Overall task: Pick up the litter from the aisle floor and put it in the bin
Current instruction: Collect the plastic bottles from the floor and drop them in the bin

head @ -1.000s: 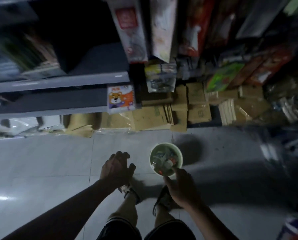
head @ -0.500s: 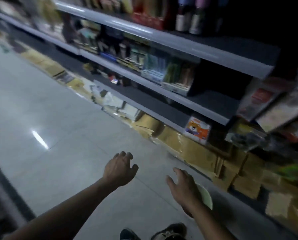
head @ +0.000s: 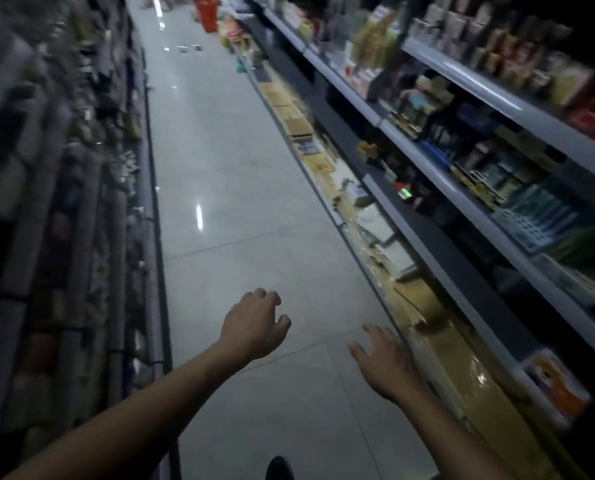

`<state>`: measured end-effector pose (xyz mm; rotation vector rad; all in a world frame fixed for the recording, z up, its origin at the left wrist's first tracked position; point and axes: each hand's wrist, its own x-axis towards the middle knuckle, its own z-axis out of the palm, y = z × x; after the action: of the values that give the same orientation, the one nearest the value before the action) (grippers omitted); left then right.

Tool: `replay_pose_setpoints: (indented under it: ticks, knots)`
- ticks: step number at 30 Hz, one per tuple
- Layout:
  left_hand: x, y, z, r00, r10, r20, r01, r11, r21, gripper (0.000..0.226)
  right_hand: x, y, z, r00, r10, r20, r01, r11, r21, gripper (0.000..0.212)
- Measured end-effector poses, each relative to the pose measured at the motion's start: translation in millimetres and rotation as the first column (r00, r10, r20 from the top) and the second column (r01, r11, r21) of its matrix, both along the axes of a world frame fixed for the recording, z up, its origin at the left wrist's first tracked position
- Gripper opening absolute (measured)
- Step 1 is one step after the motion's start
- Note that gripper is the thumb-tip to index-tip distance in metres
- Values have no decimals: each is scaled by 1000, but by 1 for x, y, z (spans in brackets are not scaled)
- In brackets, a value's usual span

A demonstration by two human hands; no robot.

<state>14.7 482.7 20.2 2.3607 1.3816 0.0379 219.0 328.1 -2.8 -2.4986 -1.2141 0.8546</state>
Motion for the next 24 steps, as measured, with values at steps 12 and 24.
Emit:
replay_pose_setpoints:
  ticks: [12,24]
  knots:
    - [-61,63,1,977,196,-80,-195,981,18,47,-20,104,2,973,228,25,-228,974,11,66]
    - [34,181,-1,955,262,-141,-261,965,26,48,80,244,-8,954,296,-40,-294,955,41,65]
